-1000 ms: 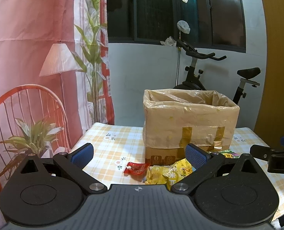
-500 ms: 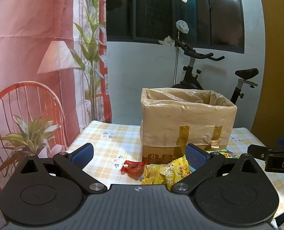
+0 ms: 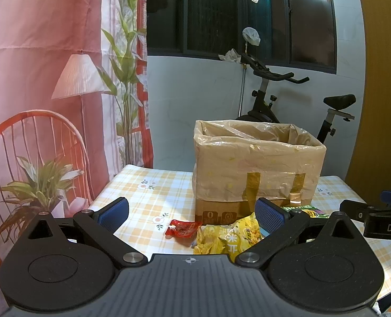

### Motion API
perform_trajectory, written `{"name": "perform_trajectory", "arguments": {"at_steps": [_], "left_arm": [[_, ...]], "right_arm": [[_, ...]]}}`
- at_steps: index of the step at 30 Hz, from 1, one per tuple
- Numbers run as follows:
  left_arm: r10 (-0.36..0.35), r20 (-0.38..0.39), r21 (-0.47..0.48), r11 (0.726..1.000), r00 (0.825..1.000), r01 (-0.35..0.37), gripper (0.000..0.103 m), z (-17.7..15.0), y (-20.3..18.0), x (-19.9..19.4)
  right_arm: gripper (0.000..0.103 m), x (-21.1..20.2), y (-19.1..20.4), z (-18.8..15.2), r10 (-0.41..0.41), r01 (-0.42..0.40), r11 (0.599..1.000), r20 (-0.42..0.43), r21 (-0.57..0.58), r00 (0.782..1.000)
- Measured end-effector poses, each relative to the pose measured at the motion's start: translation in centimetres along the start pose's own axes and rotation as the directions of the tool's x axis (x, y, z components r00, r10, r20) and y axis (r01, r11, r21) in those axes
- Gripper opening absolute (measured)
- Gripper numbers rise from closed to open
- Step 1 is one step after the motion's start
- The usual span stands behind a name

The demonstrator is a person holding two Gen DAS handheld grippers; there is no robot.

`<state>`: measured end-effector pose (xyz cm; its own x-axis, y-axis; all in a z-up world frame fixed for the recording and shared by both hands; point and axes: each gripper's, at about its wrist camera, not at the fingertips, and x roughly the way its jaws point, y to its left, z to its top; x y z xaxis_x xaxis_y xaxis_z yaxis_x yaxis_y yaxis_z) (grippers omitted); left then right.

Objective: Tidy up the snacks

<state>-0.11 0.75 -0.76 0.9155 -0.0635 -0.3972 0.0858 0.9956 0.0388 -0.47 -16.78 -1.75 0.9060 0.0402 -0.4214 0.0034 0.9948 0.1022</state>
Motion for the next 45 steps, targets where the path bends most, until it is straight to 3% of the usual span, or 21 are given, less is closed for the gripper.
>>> {"name": "perform_trajectory", "arguments": {"at_steps": [34, 39, 45], "left_arm": [[-0.018, -0.023, -0.023, 1.000, 1.000, 0.018, 0.103, -0.2, 0.6, 0.9], [-0.027, -0.023, -0.082, 0.996, 0.999, 0.025, 0.103, -0.3, 2.2, 2.8], [-0.043, -0.061, -0.176, 0.984, 0.997, 0.031, 0.102, -1.3, 3.7, 6.1]], "right_arm": [[0.103, 0.1, 0.0, -0.2, 0.003, -0.003, 1.000, -0.001, 0.001, 1.000], [0.103, 0.4, -0.9, -0.8, 0.004, -0.005, 1.000, 0.030, 0.012, 1.000], [0.103, 2.0, -2.0, -1.9, -0.056, 0.057, 0.998, 0.043, -0.018, 0.998]]}}
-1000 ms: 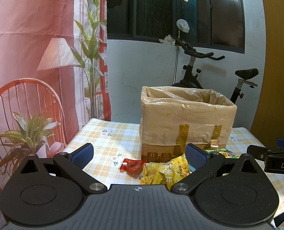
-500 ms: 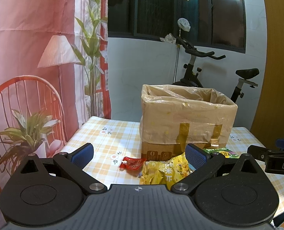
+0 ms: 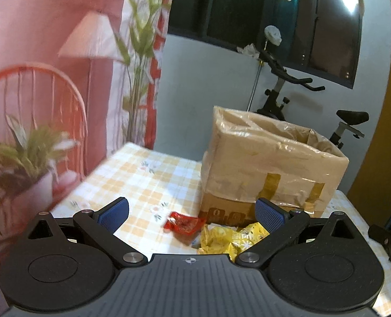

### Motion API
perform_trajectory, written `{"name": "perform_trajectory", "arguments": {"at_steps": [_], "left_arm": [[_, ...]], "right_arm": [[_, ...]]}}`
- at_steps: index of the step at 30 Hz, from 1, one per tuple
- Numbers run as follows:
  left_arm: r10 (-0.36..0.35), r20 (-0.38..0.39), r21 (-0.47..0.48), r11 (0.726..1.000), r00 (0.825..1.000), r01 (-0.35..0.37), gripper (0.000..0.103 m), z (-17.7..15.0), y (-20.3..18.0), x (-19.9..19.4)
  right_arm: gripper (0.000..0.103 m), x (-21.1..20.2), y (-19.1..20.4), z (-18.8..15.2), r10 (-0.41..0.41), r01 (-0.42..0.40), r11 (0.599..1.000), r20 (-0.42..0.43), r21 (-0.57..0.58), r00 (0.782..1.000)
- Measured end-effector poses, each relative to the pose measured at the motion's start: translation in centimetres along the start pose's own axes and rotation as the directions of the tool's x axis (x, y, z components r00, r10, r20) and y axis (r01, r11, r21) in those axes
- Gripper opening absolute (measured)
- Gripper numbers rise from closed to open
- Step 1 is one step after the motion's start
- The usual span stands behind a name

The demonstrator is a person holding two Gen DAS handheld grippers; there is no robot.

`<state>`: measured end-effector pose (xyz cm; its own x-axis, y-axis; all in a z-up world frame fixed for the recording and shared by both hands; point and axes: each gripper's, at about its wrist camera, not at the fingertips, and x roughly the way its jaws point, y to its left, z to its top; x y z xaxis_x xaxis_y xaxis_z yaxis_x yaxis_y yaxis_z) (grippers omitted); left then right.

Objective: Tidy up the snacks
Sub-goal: 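Grasp the yellow chip bag with left tool while right tool grasps green cracker bag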

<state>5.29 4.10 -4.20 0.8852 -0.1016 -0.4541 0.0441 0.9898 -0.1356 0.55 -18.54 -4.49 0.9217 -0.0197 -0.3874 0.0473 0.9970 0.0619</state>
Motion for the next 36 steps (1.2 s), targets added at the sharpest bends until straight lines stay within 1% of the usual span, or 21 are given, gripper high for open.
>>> {"name": "perform_trajectory", "arguments": {"at_steps": [2, 6, 8, 12, 16, 19, 23, 25, 27, 33, 36], "left_arm": [[-0.024, -0.027, 0.002, 1.000, 0.999, 0.024, 0.102, -0.4, -0.1, 1.4], [-0.051, -0.056, 0.087, 0.995, 0.997, 0.056, 0.102, -1.5, -1.5, 4.0], [-0.067, -0.080, 0.122, 0.990, 0.995, 0.076, 0.102, -2.1, -2.1, 5.2], [-0.114, -0.128, 0.163, 0.978, 0.985, 0.134, 0.102, -3.2, -3.3, 7.0], [-0.141, -0.171, 0.195, 0.965, 0.975, 0.174, 0.102, -4.3, -4.3, 8.7], [-0.135, -0.189, 0.191, 0.967, 0.973, 0.171, 0.102, -4.7, -4.2, 9.7], [-0.126, -0.213, 0.139, 0.978, 0.969, 0.158, 0.102, -4.8, -3.0, 10.9], [-0.125, -0.223, 0.132, 0.979, 0.967, 0.157, 0.102, -4.8, -3.0, 11.7], [-0.138, -0.234, 0.135, 0.976, 0.962, 0.172, 0.102, -5.0, -3.1, 12.4], [-0.165, -0.259, 0.116, 0.973, 0.952, 0.201, 0.102, -5.7, -3.5, 13.6], [-0.170, -0.255, 0.115, 0.972, 0.952, 0.205, 0.102, -5.9, -3.6, 13.6]], "right_arm": [[0.103, 0.9, -0.2, -0.4, -0.008, 0.008, 1.000, -0.021, -0.011, 1.000], [0.103, 2.7, -0.4, -1.1, 0.005, -0.006, 1.000, -0.058, -0.020, 0.998], [0.103, 3.5, -0.1, -1.5, 0.008, -0.011, 0.999, -0.066, -0.045, 0.998], [0.103, 5.0, 0.7, -2.3, -0.009, -0.001, 0.991, -0.076, -0.132, 0.997], [0.103, 6.3, 0.5, -3.0, -0.001, -0.013, 0.990, -0.102, -0.140, 0.995], [0.103, 6.9, 0.1, -3.2, -0.002, -0.013, 0.992, -0.119, -0.127, 0.993], [0.103, 7.3, -0.3, -3.4, -0.001, -0.013, 0.993, -0.122, -0.116, 0.993], [0.103, 7.6, -0.5, -3.4, 0.003, -0.017, 0.993, -0.124, -0.114, 0.992], [0.103, 7.9, -0.5, -3.4, 0.005, -0.021, 0.992, -0.128, -0.122, 0.992], [0.103, 8.9, 0.3, -3.7, 0.010, -0.033, 0.981, -0.120, -0.191, 0.993], [0.103, 9.8, 0.8, -4.0, 0.009, -0.038, 0.966, -0.113, -0.256, 0.994]]}}
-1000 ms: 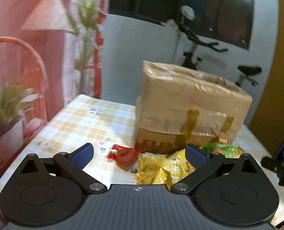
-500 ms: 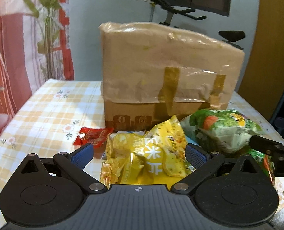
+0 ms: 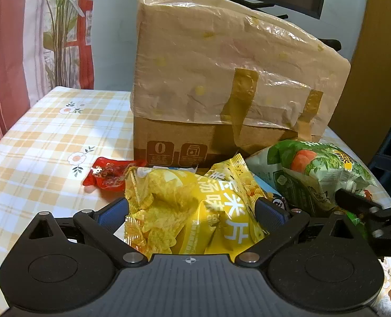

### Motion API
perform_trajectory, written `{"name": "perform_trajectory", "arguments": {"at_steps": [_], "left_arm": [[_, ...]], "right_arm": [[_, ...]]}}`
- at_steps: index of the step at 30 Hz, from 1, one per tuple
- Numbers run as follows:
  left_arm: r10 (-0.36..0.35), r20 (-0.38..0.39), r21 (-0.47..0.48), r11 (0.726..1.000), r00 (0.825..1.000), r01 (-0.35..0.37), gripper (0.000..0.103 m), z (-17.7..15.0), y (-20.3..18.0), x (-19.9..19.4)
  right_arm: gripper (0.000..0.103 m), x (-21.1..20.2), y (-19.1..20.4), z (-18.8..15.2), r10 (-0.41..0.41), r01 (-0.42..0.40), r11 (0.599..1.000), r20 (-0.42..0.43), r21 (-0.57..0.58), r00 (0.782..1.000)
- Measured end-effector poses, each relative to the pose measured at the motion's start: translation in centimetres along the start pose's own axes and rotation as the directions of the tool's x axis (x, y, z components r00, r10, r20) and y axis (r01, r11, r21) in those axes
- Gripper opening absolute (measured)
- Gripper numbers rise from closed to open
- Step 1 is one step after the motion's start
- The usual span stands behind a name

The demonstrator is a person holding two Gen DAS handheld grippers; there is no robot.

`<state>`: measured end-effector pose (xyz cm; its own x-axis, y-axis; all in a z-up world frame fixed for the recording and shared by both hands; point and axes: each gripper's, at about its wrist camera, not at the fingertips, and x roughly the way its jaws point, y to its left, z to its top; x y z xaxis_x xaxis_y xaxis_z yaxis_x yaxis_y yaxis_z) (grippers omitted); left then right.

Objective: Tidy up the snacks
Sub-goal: 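Grasp the yellow chip bag with left tool while right tool grasps green cracker bag, then lift both bags and drop them into the cardboard box, opening both tools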

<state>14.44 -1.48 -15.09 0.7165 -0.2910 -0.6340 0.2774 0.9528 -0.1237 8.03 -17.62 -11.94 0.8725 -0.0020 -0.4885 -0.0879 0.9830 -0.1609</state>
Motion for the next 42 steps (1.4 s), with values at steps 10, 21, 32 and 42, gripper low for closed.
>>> {"name": "perform_trajectory", "arguments": {"at_steps": [10, 21, 32, 42], "left_arm": [[-0.013, 0.011, -0.035, 0.999, 1.000, 0.014, 0.102, -0.6, 0.4, 0.2], [-0.011, 0.051, 0.012, 1.000, 0.999, 0.011, 0.093, -1.2, 0.0, -0.5], [0.003, 0.162, 0.015, 1.000, 0.987, -0.006, 0.086, -0.8, 0.4, -3.0], [0.048, 0.247, -0.032, 0.999, 0.968, -0.041, 0.086, -0.2, 1.0, -4.8]], "right_arm": [[0.103, 3.1, 1.7, 0.1, 0.042, -0.044, 0.985, -0.014, -0.165, 0.999], [0.103, 3.0, 3.7, 0.4, -0.009, 0.013, 0.953, 0.016, -0.302, 1.000], [0.103, 5.2, 2.7, 0.3, 0.013, -0.024, 0.965, -0.042, -0.262, 0.999], [0.082, 4.4, 1.2, -0.2, -0.010, 0.008, 0.995, -0.018, -0.103, 1.000]]}}
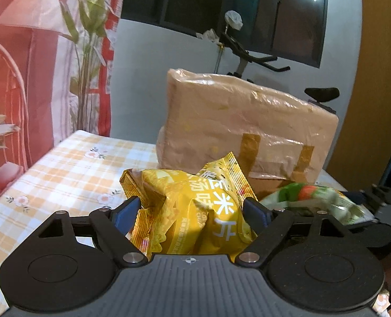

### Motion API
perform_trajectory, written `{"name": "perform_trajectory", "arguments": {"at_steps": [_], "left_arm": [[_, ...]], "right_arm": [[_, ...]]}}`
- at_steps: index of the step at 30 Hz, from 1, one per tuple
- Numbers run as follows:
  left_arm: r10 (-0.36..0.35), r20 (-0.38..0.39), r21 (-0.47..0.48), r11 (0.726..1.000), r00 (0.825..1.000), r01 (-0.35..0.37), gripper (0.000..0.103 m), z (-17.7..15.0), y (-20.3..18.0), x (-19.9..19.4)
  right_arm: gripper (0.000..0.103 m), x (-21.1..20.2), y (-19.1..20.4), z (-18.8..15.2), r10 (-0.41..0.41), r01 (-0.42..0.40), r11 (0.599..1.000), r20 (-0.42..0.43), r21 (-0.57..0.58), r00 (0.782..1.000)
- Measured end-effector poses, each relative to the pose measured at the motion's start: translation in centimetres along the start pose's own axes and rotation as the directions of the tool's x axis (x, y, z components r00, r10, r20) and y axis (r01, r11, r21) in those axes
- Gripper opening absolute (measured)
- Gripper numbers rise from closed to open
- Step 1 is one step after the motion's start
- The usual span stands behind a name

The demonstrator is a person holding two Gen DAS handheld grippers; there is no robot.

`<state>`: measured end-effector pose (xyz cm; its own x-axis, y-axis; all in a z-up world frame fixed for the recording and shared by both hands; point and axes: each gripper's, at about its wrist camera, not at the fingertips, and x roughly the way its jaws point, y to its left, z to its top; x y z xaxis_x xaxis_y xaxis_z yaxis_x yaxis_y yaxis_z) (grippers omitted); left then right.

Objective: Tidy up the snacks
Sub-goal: 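Lift both bags and drop them into the cardboard box, opening both tools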

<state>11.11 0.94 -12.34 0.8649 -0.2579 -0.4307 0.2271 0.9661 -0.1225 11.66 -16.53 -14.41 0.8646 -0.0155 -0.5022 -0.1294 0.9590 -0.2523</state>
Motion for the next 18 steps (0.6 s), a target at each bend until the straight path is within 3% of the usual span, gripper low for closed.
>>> {"name": "perform_trajectory", "arguments": {"at_steps": [5, 10, 18], "left_arm": [[0.009, 0.011, -0.018, 1.000, 1.000, -0.009, 0.086, 0.3, 0.3, -0.4], [0.015, 0.041, -0.007, 1.000, 0.999, -0.015, 0.086, 1.0, 0.3, -1.5], [0.038, 0.116, -0.027, 0.999, 0.993, -0.035, 0.086, 3.0, 1.5, -3.9]], "right_arm": [[0.080, -3.1, -1.7, -0.6, 0.038, -0.044, 0.994, 0.064, 0.096, 0.997], [0.080, -5.7, -2.7, 0.9, 0.038, -0.054, 0.990, 0.120, 0.130, 0.992], [0.080, -10.0, -5.1, 3.5, 0.056, -0.114, 0.970, 0.260, 0.215, 0.964]]}}
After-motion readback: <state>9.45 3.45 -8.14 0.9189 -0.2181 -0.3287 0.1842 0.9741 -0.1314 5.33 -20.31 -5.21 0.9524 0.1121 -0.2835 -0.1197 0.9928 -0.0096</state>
